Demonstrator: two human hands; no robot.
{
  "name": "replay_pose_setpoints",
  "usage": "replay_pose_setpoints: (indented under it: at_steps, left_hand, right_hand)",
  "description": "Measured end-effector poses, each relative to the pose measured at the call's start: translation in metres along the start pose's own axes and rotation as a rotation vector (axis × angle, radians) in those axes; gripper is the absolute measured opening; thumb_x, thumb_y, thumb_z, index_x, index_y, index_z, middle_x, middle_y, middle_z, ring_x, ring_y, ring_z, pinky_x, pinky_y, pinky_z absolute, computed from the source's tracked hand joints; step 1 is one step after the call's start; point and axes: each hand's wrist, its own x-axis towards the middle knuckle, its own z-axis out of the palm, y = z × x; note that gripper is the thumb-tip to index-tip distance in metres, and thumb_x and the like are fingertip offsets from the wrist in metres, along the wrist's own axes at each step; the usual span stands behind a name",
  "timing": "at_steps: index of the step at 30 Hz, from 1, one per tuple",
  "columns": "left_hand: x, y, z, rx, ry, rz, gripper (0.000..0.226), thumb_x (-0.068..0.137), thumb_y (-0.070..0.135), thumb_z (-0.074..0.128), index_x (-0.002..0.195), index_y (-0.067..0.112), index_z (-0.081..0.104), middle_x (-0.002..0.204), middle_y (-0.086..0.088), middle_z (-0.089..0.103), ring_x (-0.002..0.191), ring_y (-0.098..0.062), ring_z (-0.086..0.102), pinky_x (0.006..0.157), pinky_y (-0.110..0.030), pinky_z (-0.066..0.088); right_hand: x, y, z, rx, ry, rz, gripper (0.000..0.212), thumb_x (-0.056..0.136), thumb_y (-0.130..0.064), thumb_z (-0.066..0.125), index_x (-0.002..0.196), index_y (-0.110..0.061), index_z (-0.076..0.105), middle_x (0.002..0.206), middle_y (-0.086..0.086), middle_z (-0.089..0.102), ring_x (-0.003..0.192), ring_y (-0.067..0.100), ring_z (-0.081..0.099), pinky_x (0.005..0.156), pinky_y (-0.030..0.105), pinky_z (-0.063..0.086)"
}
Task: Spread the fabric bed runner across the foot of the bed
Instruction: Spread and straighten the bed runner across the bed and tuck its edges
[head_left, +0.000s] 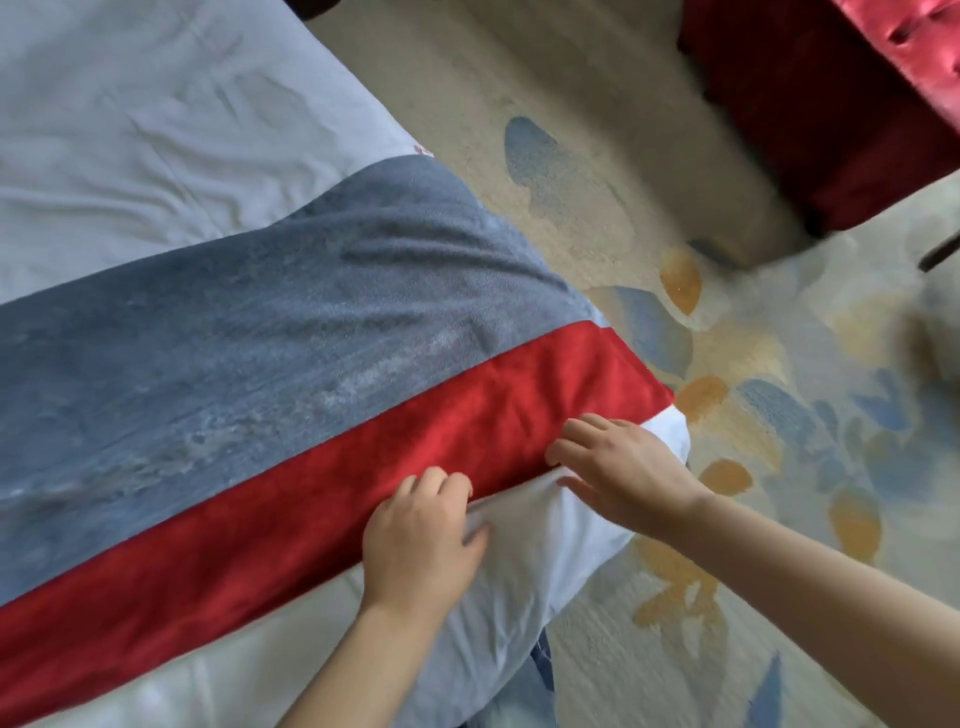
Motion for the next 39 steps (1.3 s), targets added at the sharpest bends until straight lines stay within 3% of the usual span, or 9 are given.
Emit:
replay_pose_setpoints:
  at_steps: [3,7,11,15,19,26,29,34,39]
  left_hand:
    - [-0.013,-0.011,0.004,0.030,0.007,-0.045,0.016,0.069,0.013,0.075,0.070,0.020,0.062,0.069,0.004,0.060,0.064,-0.022,0.059,0.049,-0.032,0.043]
    - [-0.024,-0.002,0.008,-0.083,-0.031,-0.060,0.011,0.081,0.008,0.060,0.081,0.019,0.063,0.081,0.003,0.063,0.076,-0.022,0.059,0.063,-0.034,0.044]
    - [-0.046,0.015,0.008,-0.106,-0.113,0.030,0.029,0.051,0.005,0.083,0.058,0.021,0.059,0.058,0.005,0.057,0.051,-0.017,0.056,0.042,-0.025,0.040]
    - [-0.059,0.018,0.014,-0.096,-0.117,0.080,0.038,0.036,0.007,0.086,0.056,0.024,0.059,0.057,0.009,0.055,0.050,-0.013,0.056,0.038,-0.022,0.040]
    - [-0.070,-0.001,0.011,-0.113,-0.070,0.059,0.037,0.039,0.011,0.085,0.060,0.024,0.058,0.060,0.008,0.055,0.055,-0.015,0.056,0.044,-0.025,0.045]
    - [-0.117,-0.103,0.002,-0.068,0.064,-0.126,0.007,0.067,0.023,0.055,0.065,0.020,0.062,0.064,0.002,0.056,0.059,-0.025,0.058,0.048,-0.034,0.050]
    - [-0.130,-0.126,-0.001,-0.105,0.025,-0.178,0.026,0.055,0.012,0.083,0.063,0.021,0.060,0.062,0.005,0.055,0.058,-0.022,0.058,0.047,-0.031,0.050]
    - [-0.149,-0.116,0.008,-0.197,0.003,-0.237,0.038,0.043,0.006,0.089,0.059,0.022,0.058,0.059,0.009,0.054,0.054,-0.018,0.058,0.045,-0.028,0.048]
    - [-0.172,-0.101,0.018,-0.243,0.002,-0.287,0.036,0.046,0.007,0.087,0.062,0.023,0.059,0.062,0.010,0.054,0.058,-0.016,0.057,0.046,-0.029,0.047]
  right_hand:
    - [0.000,-0.007,0.005,-0.071,0.045,0.053,0.009,0.078,-0.010,0.071,0.081,-0.016,0.064,0.078,0.000,0.059,0.070,0.023,0.058,0.056,0.034,0.049]
    - [-0.004,-0.012,-0.003,-0.173,-0.037,0.073,0.018,0.073,0.003,0.063,0.080,-0.014,0.061,0.078,0.000,0.057,0.070,0.021,0.055,0.060,0.032,0.047]
    - [-0.020,-0.014,-0.006,-0.196,-0.229,0.020,0.025,0.085,0.000,0.047,0.101,-0.017,0.055,0.099,-0.002,0.054,0.089,0.018,0.051,0.078,0.030,0.043]
    - [-0.030,-0.019,0.000,-0.185,-0.287,0.033,0.033,0.084,0.001,0.047,0.110,-0.018,0.052,0.108,-0.004,0.052,0.096,0.016,0.050,0.085,0.031,0.043]
    - [-0.016,-0.040,0.000,-0.186,-0.296,0.076,0.023,0.082,-0.015,0.049,0.103,-0.022,0.054,0.102,-0.007,0.055,0.093,0.016,0.053,0.080,0.031,0.044]
    - [0.022,-0.111,0.014,-0.092,-0.209,-0.262,0.015,0.065,-0.025,0.070,0.071,-0.022,0.056,0.068,-0.006,0.055,0.061,0.016,0.055,0.052,0.026,0.045]
    - [0.029,-0.128,0.025,-0.096,-0.277,-0.277,0.021,0.059,-0.017,0.075,0.067,-0.021,0.056,0.063,-0.006,0.055,0.056,0.016,0.055,0.048,0.025,0.045]
    - [0.026,-0.129,0.032,-0.072,-0.416,-0.195,0.008,0.081,-0.013,0.059,0.088,-0.016,0.056,0.090,0.002,0.062,0.083,0.026,0.059,0.067,0.033,0.042]
    - [0.016,-0.130,0.034,-0.073,-0.416,-0.230,0.012,0.084,-0.014,0.053,0.095,-0.018,0.055,0.096,-0.001,0.059,0.088,0.022,0.056,0.071,0.034,0.046]
